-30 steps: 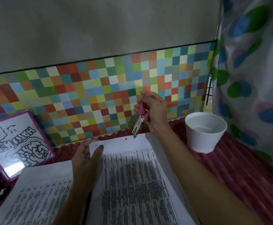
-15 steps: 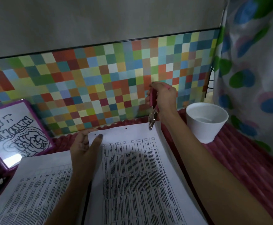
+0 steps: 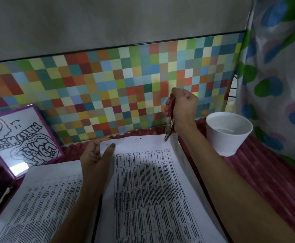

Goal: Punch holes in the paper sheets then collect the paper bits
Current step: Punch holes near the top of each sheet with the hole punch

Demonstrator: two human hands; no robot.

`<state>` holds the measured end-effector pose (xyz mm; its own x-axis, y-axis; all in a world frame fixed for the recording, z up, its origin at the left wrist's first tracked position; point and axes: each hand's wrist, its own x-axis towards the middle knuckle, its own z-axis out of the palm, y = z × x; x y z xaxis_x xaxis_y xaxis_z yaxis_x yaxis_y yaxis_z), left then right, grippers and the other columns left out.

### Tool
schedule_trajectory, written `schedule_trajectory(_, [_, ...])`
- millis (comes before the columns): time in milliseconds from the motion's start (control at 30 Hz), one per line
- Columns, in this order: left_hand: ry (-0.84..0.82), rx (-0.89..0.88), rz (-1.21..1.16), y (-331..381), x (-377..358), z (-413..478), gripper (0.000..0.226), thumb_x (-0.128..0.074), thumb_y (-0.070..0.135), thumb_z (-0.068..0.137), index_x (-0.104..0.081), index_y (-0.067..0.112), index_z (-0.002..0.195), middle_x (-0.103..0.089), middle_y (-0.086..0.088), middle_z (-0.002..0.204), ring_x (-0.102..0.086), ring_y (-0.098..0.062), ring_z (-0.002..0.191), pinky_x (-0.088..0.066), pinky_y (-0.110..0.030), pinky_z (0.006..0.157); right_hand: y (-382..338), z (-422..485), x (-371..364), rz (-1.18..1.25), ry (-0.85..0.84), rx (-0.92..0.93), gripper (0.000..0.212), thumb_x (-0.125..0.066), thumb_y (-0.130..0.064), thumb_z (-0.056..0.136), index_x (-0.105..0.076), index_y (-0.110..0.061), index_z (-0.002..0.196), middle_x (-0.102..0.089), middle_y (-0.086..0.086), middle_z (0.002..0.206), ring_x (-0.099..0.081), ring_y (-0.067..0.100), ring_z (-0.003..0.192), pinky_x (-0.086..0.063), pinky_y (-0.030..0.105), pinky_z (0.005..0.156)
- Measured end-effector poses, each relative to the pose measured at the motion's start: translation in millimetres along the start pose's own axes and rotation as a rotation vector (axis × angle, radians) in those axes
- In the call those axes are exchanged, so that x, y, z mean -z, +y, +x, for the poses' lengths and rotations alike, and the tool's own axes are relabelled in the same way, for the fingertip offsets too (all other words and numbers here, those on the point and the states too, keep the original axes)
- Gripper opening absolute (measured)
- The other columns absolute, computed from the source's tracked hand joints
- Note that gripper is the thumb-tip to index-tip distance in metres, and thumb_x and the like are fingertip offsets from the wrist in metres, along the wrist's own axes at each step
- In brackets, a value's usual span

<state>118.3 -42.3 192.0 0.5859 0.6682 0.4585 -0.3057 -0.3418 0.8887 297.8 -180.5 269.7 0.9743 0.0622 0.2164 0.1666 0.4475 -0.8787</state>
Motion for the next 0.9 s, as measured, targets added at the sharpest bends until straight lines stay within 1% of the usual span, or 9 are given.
schedule_trajectory(133, [0.023,0.014,-0.005,-2,1,1,0.023,-0.06,-0.002,0.089,-0.062,0.021,0.088,-0.073,0.009,0.078,-0.067,-0.007,0.072,-0.055,-0.022,0.067,-6,2,-1,0.014,-0.072,-0.075,0.008,-0.057,-0.002,0.085,-0.063,0.001,0.081,-0.058,0.016,0.062,-0.053,0.023,0.046,-0.047,0.029,0.046])
schedule_trajectory(267, [0.045,0.053,-0.023,-5,2,2,0.023,-0.061,0.0,0.089,-0.063,0.022,0.085,-0.072,0.003,0.076,-0.066,-0.016,0.072,-0.054,-0.033,0.071,-13,5,0,0.086,-0.178,-0.175,0.03,-0.059,0.009,0.083,-0.058,0.007,0.112,-0.067,0.017,0.078,-0.063,0.027,0.063,-0.053,0.033,0.061])
schedule_trajectory(333, [0.05,0.058,-0.005,-6,1,1,0.023,-0.061,0.0,0.088,-0.064,0.023,0.085,-0.072,0.002,0.076,-0.067,-0.018,0.073,-0.055,-0.038,0.072,-18,3,0,-0.008,-0.209,-0.166,0.03,-0.061,0.004,0.085,-0.062,0.002,0.114,-0.069,0.015,0.082,-0.062,0.025,0.062,-0.049,0.027,0.049])
schedule_trajectory(400, [0.06,0.062,0.006,-8,2,2,0.026,-0.062,0.001,0.088,-0.065,0.026,0.085,-0.072,-0.003,0.081,-0.068,-0.027,0.079,-0.056,-0.047,0.077,-25,-1,1,-0.151,-0.214,-0.123,0.025,-0.062,-0.002,0.087,-0.067,-0.004,0.111,-0.069,0.01,0.08,-0.054,0.015,0.042,-0.037,0.022,0.036])
schedule_trajectory(500, [0.08,0.034,0.078,-9,3,3,0.029,-0.063,0.003,0.088,-0.066,0.032,0.083,-0.071,-0.008,0.088,-0.068,-0.032,0.085,-0.056,-0.053,0.081,-31,-1,2,-0.22,-0.21,-0.073,0.012,-0.064,-0.006,0.087,-0.073,-0.01,0.093,-0.069,0.004,0.076,-0.05,0.012,0.039,-0.039,0.023,0.042])
schedule_trajectory(600, [0.097,-0.012,0.165,-7,0,2,0.028,-0.065,0.004,0.087,-0.065,0.031,0.081,-0.07,-0.002,0.084,-0.067,-0.024,0.083,-0.056,-0.049,0.079,-36,-1,1,-0.28,-0.183,-0.056,0.019,-0.063,-0.009,0.088,-0.073,-0.013,0.073,-0.063,0.006,0.057,-0.051,0.022,0.047,-0.04,0.028,0.05])
schedule_trajectory(767, [0.123,-0.081,0.237,0,-10,-4,0.021,-0.066,0.007,0.087,-0.062,0.027,0.081,-0.068,0.005,0.08,-0.064,-0.011,0.077,-0.055,-0.037,0.071,-34,-10,-7,-0.417,-0.219,0.006,0.011,-0.063,-0.014,0.089,-0.071,-0.01,0.096,-0.062,0.008,0.067,-0.046,0.005,0.03,-0.039,0.018,0.039])
schedule_trajectory(833, [0.13,-0.126,0.295,5,-16,-7,0.023,-0.066,0.009,0.087,-0.059,0.029,0.08,-0.065,0.012,0.078,-0.061,0.001,0.073,-0.05,-0.026,0.067,-29,-13,-12,-0.466,-0.272,0.054,0.007,-0.067,-0.015,0.087,-0.072,-0.016,0.091,-0.068,0.013,0.076,-0.06,0.012,0.046,-0.052,0.024,0.051])
schedule_trajectory(900, [0.144,-0.148,0.323,7,-19,-9,0.015,-0.065,0.009,0.088,-0.06,0.022,0.082,-0.063,0.016,0.077,-0.059,0.006,0.072,-0.047,-0.019,0.064,-25,-16,-17,-0.569,-0.341,0.119,0.007,-0.068,-0.015,0.085,-0.073,-0.011,0.081,-0.068,0.029,0.09,-0.066,0.035,0.069,-0.058,0.041,0.073])
